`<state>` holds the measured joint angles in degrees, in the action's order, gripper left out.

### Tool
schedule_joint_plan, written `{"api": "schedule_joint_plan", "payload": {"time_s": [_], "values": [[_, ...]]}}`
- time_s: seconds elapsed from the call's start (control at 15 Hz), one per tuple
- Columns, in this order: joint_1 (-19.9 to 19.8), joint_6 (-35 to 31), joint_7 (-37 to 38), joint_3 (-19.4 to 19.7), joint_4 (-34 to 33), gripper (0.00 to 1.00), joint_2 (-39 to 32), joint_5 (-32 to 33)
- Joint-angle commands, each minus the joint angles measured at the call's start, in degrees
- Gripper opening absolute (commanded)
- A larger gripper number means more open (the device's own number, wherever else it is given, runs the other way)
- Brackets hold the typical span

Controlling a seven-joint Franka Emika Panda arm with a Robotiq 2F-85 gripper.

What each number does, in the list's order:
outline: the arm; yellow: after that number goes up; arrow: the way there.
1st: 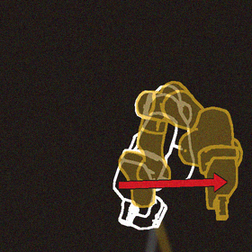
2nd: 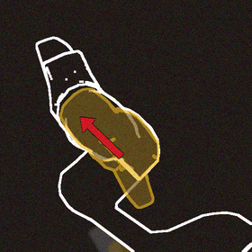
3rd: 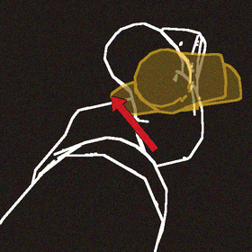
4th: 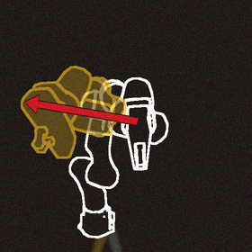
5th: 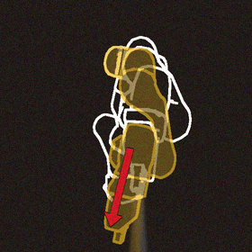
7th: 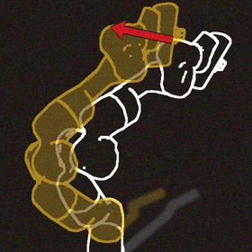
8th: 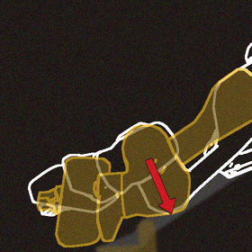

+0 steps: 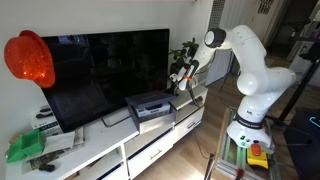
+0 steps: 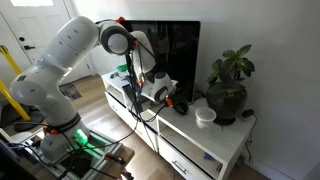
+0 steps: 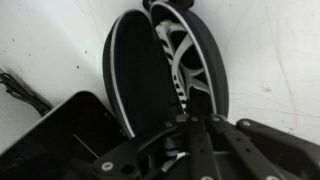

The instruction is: Put the white sunglasses in their case

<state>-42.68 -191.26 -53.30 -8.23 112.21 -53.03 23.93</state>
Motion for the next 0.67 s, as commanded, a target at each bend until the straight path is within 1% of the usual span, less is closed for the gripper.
{"api": "schedule_joint_plan", "payload": {"time_s": [0.0, 0.13, 0.27, 0.6], "values": [[-0.6, -1.7, 2.1, -0.3, 1.0, 0.0, 0.8, 2.5], [-0.4, -1.9, 2.4, -0.3, 1.7, 0.0, 1.3, 2.7], [0.3, -1.5, 2.7, 0.5, 2.2, 0.0, 1.7, 2.9], [1.0, 0.4, 4.0, 1.0, 4.1, 0.0, 2.6, 2.9]]}}
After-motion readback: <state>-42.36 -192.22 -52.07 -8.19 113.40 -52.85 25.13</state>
